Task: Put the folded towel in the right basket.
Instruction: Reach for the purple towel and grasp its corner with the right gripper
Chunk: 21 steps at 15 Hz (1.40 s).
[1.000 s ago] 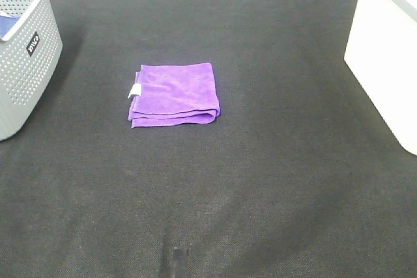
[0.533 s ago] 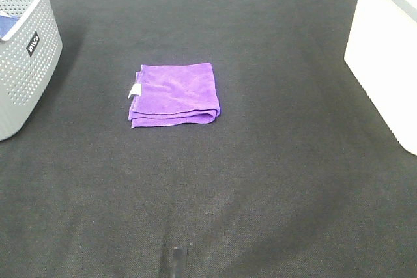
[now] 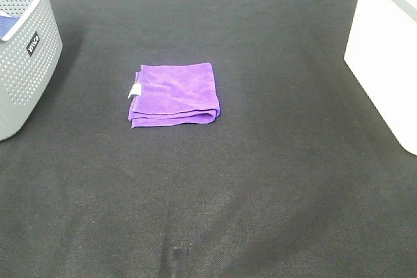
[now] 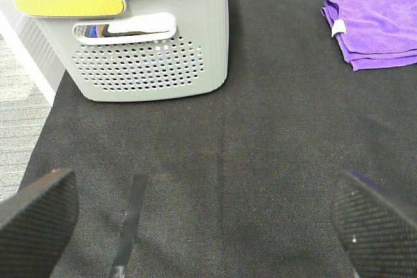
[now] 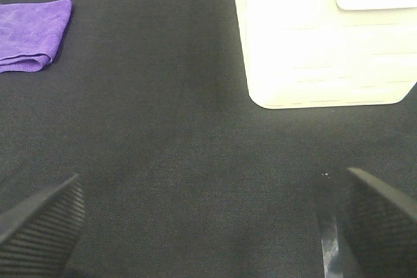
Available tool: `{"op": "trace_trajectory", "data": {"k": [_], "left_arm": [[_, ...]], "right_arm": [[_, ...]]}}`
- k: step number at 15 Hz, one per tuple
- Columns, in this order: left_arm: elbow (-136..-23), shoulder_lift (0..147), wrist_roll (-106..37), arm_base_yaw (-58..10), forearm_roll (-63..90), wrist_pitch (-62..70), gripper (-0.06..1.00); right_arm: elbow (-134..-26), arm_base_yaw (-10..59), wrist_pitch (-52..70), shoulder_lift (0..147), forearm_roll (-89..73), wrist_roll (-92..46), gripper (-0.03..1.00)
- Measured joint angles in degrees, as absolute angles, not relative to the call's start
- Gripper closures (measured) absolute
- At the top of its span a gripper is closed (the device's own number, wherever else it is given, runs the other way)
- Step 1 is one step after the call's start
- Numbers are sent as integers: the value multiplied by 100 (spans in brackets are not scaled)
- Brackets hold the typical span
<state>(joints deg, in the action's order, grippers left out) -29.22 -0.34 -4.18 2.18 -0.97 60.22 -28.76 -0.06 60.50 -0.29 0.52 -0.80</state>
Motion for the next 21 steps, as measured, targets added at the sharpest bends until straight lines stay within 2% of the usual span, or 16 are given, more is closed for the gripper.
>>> {"op": "trace_trajectory", "data": {"k": [12,14,19,21], "left_arm": [[-2922,-34,-418,218,-120,6022,-5],[-2922,-34,-418,218,-132,6022,-5],[-2922,-34,-418,218,-149,6022,-5],[-2922,-34,-418,218,-155,6022,-5]], "right_arm": [[-3025,-6,6102,275,-74,-80,1],[-3673,-6,6096,1581,-189,-80,1],[-6457,-6,6182,5575,-882,-80,1],[-7214,-6,5987,6875,-1868,-384,1]]}}
